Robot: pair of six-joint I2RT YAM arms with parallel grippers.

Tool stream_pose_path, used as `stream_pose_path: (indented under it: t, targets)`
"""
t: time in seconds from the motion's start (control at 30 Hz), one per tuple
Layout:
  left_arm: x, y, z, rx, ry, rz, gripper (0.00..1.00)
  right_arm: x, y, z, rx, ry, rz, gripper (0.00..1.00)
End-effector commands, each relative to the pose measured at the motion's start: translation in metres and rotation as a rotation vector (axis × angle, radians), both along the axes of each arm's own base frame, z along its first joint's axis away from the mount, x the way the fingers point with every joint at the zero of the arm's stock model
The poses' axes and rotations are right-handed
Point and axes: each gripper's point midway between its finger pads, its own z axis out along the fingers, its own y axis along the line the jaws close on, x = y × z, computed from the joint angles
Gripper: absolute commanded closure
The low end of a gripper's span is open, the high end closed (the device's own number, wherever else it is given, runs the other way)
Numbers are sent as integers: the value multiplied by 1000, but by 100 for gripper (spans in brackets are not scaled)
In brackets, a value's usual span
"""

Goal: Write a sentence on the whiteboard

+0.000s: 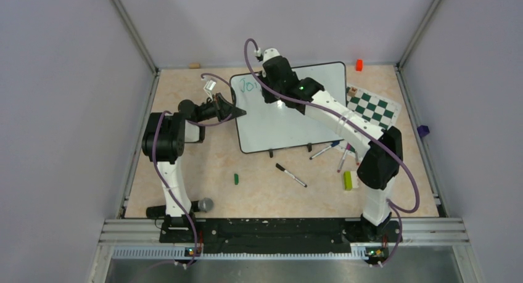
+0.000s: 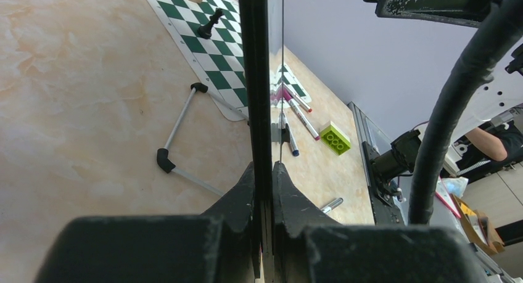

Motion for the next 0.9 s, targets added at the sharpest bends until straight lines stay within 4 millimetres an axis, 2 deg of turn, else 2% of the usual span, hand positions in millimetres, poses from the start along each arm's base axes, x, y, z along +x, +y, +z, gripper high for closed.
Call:
stream_pose_path:
  t: [0.0, 0.23, 0.87]
  targets:
    - [-33, -11, -17, 77, -183, -181, 100, -2, -17, 1, -27, 0, -47, 100]
    - [-33, -11, -17, 77, -183, -180, 100, 7, -26, 5, -31, -17, -86, 100]
    - [-33, -11, -16, 77, -187, -179, 100, 26, -20, 20, -18, -52, -90, 100]
